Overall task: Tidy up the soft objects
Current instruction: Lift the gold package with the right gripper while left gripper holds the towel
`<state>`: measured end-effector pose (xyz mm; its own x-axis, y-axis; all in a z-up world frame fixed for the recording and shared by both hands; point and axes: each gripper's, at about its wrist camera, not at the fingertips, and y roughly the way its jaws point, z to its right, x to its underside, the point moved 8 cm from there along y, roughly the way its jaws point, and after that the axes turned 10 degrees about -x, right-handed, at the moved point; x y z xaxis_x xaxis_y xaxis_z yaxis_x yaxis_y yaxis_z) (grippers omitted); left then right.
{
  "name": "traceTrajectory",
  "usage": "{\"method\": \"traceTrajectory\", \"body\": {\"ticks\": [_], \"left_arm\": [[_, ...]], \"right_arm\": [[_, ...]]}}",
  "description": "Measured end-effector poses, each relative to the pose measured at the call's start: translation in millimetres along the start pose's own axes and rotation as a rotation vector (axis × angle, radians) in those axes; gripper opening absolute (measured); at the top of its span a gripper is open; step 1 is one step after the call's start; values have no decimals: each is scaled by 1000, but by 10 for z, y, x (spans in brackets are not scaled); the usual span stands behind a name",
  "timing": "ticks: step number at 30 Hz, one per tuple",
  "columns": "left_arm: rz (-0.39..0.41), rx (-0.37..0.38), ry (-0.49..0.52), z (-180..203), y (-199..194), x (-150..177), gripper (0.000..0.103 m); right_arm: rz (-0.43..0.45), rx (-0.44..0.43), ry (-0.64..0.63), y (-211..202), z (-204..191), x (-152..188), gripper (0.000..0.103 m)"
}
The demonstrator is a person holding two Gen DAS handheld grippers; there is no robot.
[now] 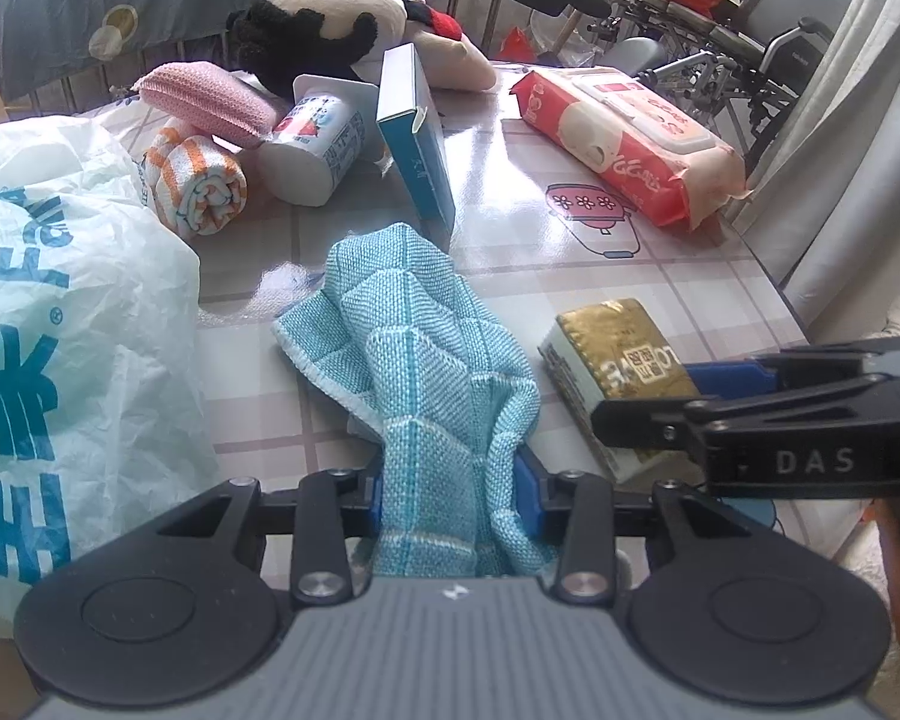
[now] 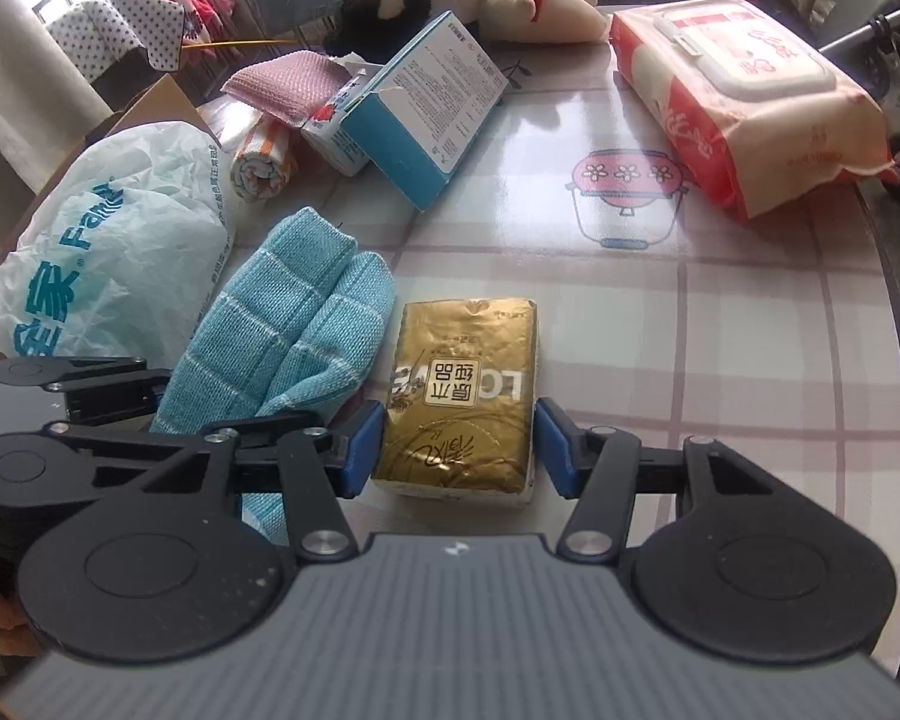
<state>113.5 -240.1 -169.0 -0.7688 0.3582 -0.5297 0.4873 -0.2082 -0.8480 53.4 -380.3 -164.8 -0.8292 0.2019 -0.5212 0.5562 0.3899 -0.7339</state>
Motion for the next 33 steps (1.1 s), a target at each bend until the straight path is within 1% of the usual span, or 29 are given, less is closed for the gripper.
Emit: {"method": "traceTrajectory", "body": {"ticks": [8, 18, 27, 30, 33], "left_arm": [[27, -5, 0, -1, -35, -3, 36], [69, -6, 8, 25, -137, -49, 33], [135, -8, 12, 33, -358, -223, 33], [154, -6, 7, 14, -434, -313, 33], [191, -12, 5, -22, -561, -435, 33]], "right_arm": [[58, -77, 158, -142, 172, 81, 51], [102, -144, 241, -219, 185, 90, 51], [146, -179, 238, -354, 87, -79, 51], [162, -186, 227, -402, 28, -187, 51], [176, -198, 204, -456, -78, -324, 51]]}}
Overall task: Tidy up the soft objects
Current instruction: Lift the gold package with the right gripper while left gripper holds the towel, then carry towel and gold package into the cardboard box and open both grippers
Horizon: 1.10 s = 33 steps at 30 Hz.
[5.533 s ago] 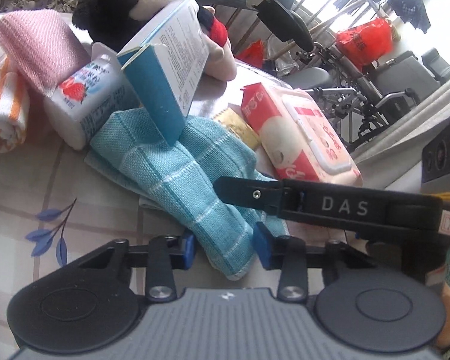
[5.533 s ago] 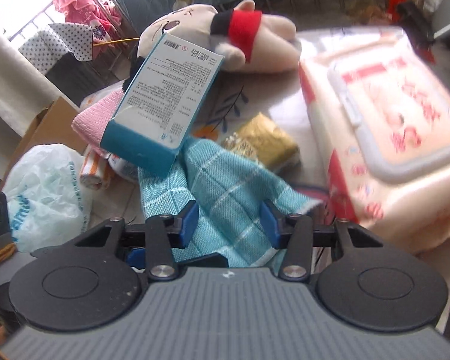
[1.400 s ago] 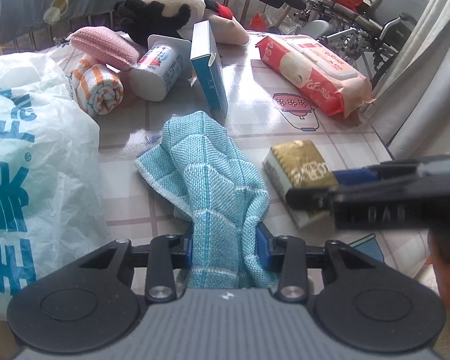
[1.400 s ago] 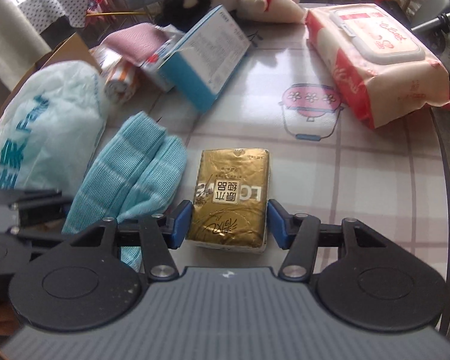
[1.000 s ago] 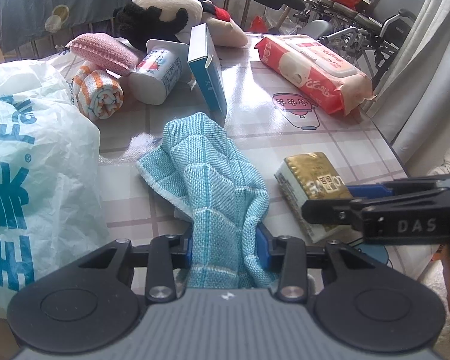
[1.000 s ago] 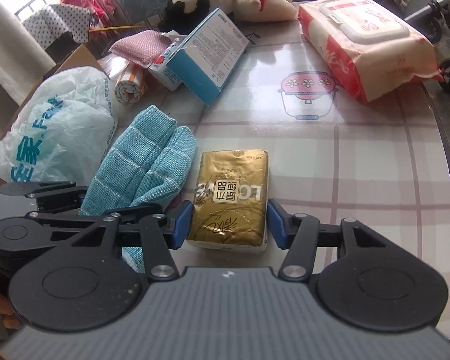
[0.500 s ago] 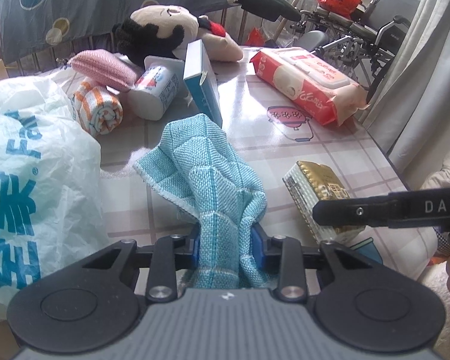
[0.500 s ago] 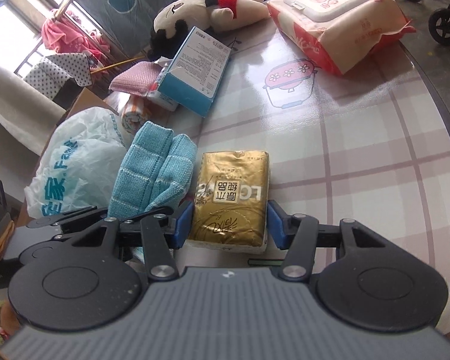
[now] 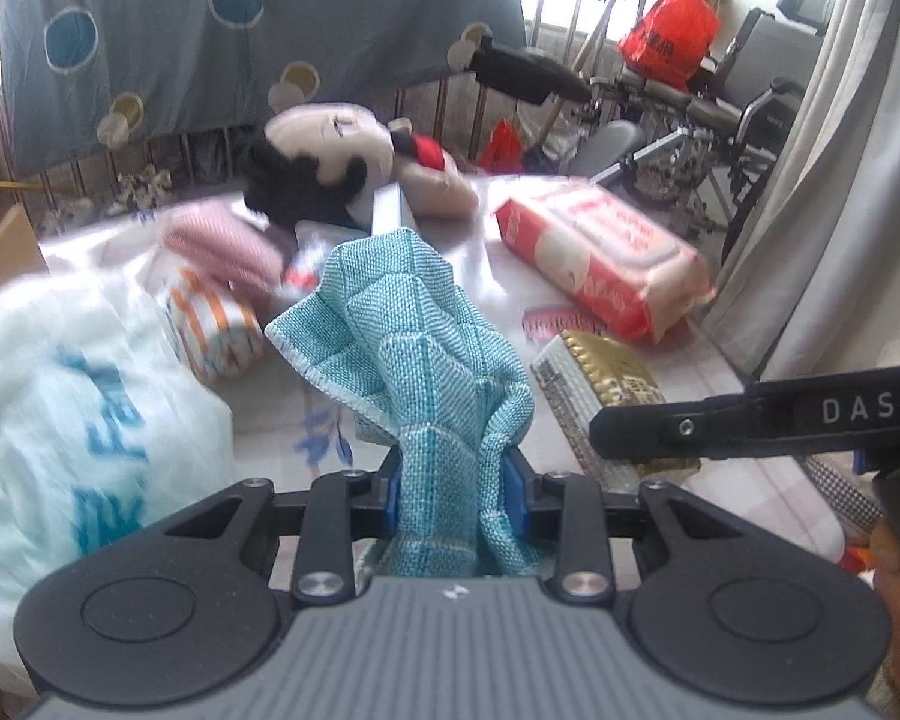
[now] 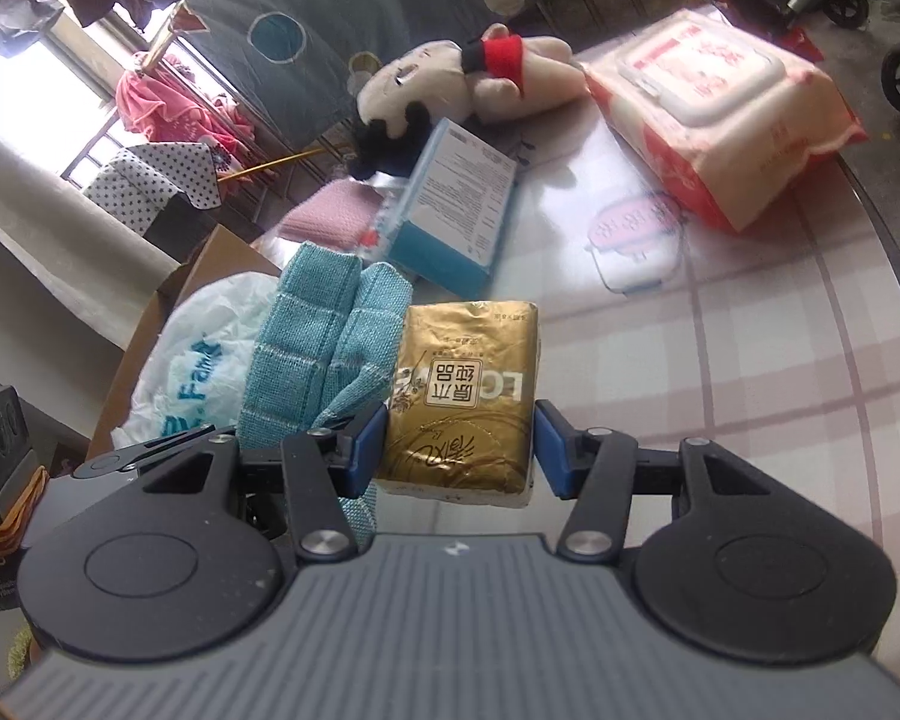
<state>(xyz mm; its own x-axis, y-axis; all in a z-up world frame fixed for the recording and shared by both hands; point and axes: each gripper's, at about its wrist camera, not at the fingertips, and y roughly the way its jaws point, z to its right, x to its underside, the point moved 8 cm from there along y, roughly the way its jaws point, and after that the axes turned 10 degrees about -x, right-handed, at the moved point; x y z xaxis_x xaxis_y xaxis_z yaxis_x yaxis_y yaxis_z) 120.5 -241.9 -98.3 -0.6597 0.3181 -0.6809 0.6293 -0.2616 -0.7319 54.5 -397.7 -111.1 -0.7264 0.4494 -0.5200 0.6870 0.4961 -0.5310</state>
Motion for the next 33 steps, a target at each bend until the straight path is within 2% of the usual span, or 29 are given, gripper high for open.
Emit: {"method": "traceTrajectory", "body": {"ticks": [4, 8, 13, 17, 20, 27, 30, 33], "left_arm": [[47, 13, -19, -108, -181, -241, 33], [92, 8, -57, -376, -381, -543, 33], [125, -12, -121, -865, -632, -880, 33], [150, -45, -155, -1303, -808, -1071, 33], [165, -98, -170, -1722, -919, -1149, 33], [138, -225, -235, -2839, -1102, -1016, 34], [82, -280, -270, -3376, -1089, -792, 34], [-2, -302, -310, -3860, -987, -549, 34]], "right_arm": [[15, -25, -44, 6, -287, -201, 51], [37, -58, -102, 32, -676, -485, 51], [39, -124, -162, 182, -1238, -854, 51], [15, -175, -191, 459, -1735, -1102, 51], [-23, -208, -214, 758, -2155, -1208, 51], [-149, -304, -249, 1675, -3164, -1112, 51], [-223, -331, -247, 2178, -3541, -902, 51], [-303, -317, -252, 2721, -3783, -634, 51]]}}
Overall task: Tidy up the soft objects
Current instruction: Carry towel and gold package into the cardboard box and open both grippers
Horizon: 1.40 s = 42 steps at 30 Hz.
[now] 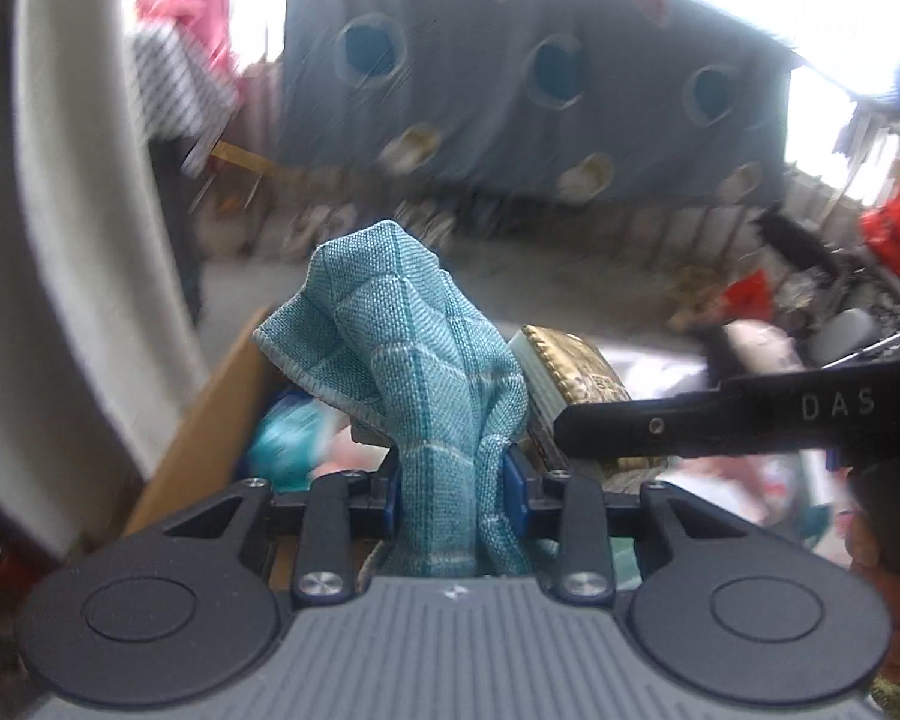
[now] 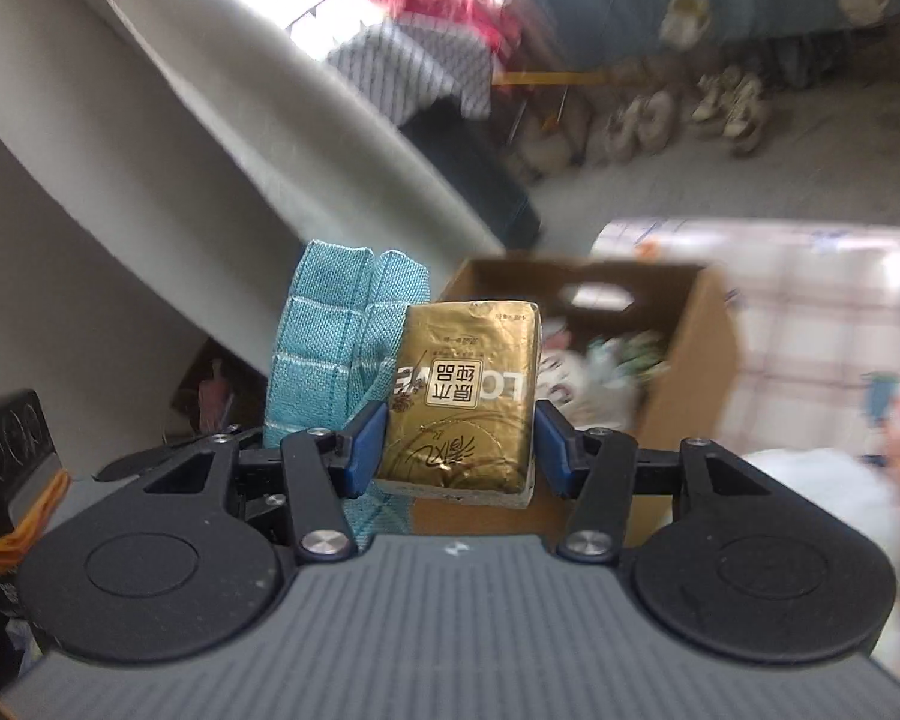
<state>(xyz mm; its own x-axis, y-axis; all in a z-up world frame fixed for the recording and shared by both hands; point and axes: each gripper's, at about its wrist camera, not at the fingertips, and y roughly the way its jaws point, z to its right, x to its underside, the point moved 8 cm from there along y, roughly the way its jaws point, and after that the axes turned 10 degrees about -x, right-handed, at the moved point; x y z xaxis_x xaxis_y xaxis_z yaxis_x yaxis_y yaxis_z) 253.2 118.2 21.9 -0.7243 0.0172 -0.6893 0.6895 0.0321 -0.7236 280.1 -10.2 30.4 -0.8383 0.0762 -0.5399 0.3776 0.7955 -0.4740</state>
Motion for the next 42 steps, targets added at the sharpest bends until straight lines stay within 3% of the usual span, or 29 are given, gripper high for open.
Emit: {"method": "traceTrajectory", "body": {"ticks": [5, 10, 17, 22, 29, 32, 34, 39, 42], "left_arm": [[-110, -68, 19, -601, 441, 157, 34], [-191, -110, 100, -847, 811, 286, 34], [-295, -146, 247, -834, 1122, 623, 34], [-341, -187, 335, -772, 1337, 709, 36], [-374, -227, 375, -772, 1529, 736, 39], [-382, -256, 394, -794, 1539, 734, 47], [-379, -267, 401, -814, 1518, 726, 63], [-361, -247, 387, -782, 1453, 662, 85], [-346, -245, 382, -749, 1404, 639, 87]], "right_arm": [[-142, 23, 36, 865, -49, 200, 51], [-237, 83, 43, 1398, -65, 390, 52], [-335, 136, 123, 1660, 334, 577, 52], [-336, 145, 204, 1869, 614, 591, 54], [-345, 154, 268, 2089, 750, 674, 54], [-340, 140, 321, 2171, 831, 697, 54], [-333, 121, 357, 2193, 866, 709, 54], [-340, 69, 418, 2213, 882, 747, 60], [-337, 64, 412, 2133, 835, 736, 71]]}}
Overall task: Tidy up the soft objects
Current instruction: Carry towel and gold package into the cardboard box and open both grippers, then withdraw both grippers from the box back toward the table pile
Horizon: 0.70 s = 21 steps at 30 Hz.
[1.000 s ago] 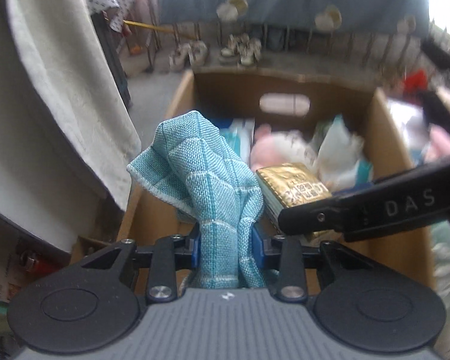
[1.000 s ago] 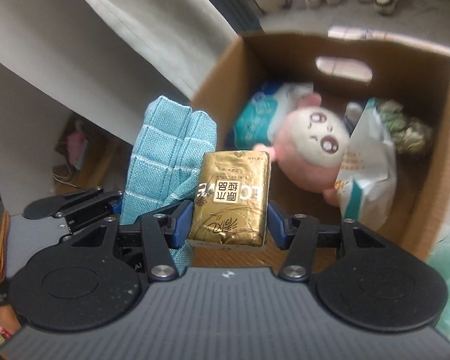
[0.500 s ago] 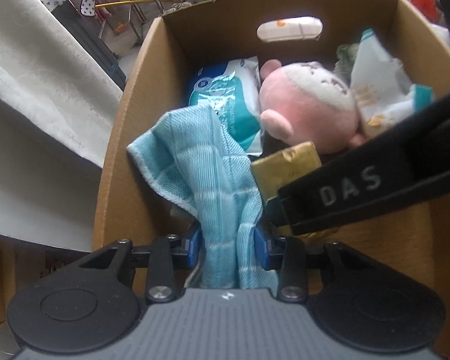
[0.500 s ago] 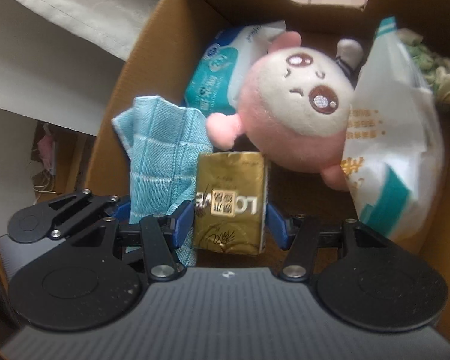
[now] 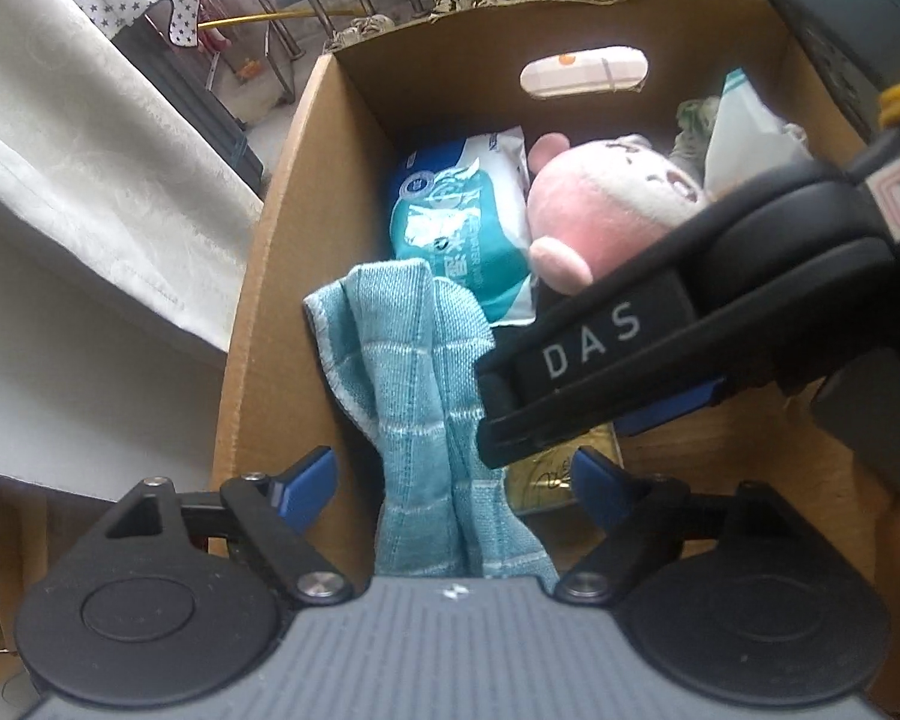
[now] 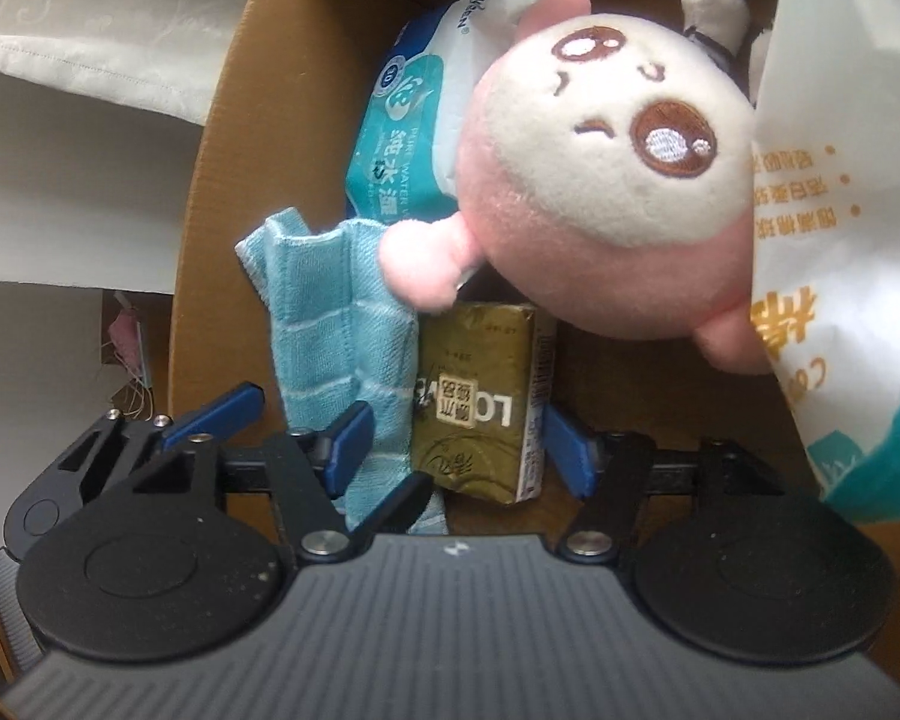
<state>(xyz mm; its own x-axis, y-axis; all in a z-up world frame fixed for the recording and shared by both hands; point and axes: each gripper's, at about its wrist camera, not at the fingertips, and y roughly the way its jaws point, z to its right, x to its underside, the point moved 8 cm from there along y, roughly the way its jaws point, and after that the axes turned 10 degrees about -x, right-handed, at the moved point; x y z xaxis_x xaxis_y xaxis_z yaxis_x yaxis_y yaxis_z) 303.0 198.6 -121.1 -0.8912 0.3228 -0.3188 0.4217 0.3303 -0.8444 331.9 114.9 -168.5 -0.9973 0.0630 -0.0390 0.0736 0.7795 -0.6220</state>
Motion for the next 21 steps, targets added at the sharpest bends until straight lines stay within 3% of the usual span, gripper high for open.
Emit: {"method": "traceTrajectory", "body": {"ticks": [2, 9, 17, 21], "left_arm": [[5, 5, -6, 18, -32, -11, 87], [32, 20, -31, 51, -291, 13, 87], [88, 71, -134, 25, -946, 137, 87], [163, 115, -173, 157, -1399, 215, 87]], "right_arm": [[14, 4, -19, -54, -45, 4, 80], [47, -20, -53, -413, -247, 60, 83], [97, -111, -101, -1158, -424, 290, 83], [139, -152, -145, -1647, -452, 522, 83]]}}
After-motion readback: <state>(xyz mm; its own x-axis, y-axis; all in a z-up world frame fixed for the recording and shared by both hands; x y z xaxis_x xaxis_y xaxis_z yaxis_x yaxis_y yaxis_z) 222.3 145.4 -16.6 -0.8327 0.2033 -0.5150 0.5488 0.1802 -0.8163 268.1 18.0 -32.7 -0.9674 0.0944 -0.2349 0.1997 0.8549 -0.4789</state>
